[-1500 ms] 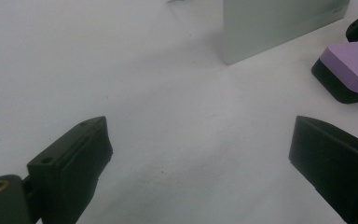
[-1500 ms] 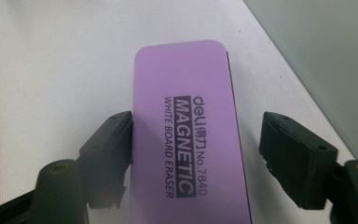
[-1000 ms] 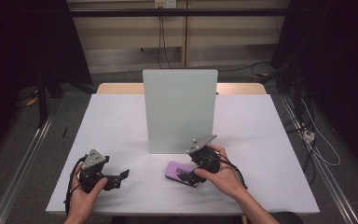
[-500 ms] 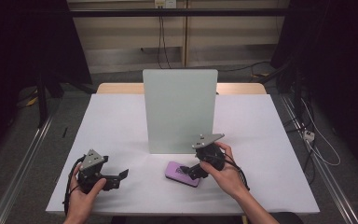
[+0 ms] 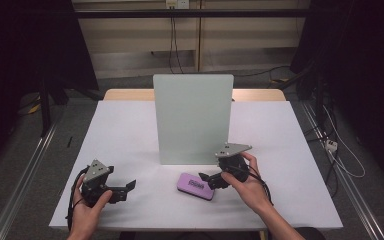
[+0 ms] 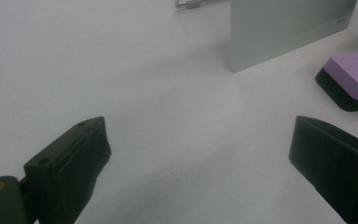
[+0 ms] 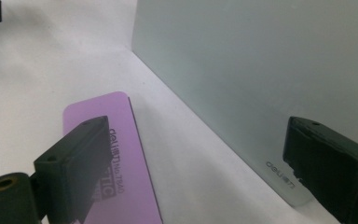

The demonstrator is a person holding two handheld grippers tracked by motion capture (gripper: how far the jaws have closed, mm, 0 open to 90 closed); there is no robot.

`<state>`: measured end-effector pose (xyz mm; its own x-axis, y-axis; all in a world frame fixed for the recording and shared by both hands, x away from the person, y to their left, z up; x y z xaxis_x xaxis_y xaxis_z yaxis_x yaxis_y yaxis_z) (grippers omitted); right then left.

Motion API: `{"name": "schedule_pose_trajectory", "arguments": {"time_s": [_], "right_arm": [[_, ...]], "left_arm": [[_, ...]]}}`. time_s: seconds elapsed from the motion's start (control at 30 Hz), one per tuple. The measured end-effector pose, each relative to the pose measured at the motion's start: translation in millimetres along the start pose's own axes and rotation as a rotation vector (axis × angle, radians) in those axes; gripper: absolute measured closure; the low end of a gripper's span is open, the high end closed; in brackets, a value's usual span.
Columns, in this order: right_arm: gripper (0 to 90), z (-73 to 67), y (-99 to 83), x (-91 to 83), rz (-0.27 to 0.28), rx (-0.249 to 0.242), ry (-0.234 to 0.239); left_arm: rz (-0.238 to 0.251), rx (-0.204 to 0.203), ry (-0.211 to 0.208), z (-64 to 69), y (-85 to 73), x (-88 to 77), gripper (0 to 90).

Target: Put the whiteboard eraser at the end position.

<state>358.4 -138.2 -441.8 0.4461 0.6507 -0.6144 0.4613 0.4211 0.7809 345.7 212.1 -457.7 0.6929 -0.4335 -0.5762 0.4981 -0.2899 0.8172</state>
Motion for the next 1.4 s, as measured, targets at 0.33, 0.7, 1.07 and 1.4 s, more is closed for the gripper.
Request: {"name": "schedule_pose_trajectory", "arguments": {"time_s": [0.33, 0.7, 1.07, 1.4], "right_arm": [[7.7, 9.5, -18.3, -18.0, 0.066, 0.055, -0.071], [5.7, 26.5, -40.0, -45.0, 0.099, 0.16, -0.127], [6.2, 35.0, -57.7, -66.0, 0.13, 0.208, -0.207], [7.0, 42.1, -80.9, -80.2, 0.169, 0.255, -0.243]], "left_arm": [[0.004, -0.005, -0.004, -0.3, 0.2, -0.9, 4.8], [0.007, -0.008, 0.0, -1.1, 1.0, 0.1, 4.8], [0.009, -0.009, -0.005, -0.4, 1.3, 0.8, 4.8], [0.012, -0.004, 0.005, -0.3, 1.3, 1.1, 4.8]]}}
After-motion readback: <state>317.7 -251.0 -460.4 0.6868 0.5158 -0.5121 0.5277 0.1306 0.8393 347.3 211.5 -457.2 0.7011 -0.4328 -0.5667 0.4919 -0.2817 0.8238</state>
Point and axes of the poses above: each handheld gripper's, and its own axes: x roughly forward along the jaws, y roughly out of its top, z roughly to its right, the point moved 4 cm from there along x, roughly forward along the jaws, and after that the axes turned 7 degrees about y, right-handed, at the moved point
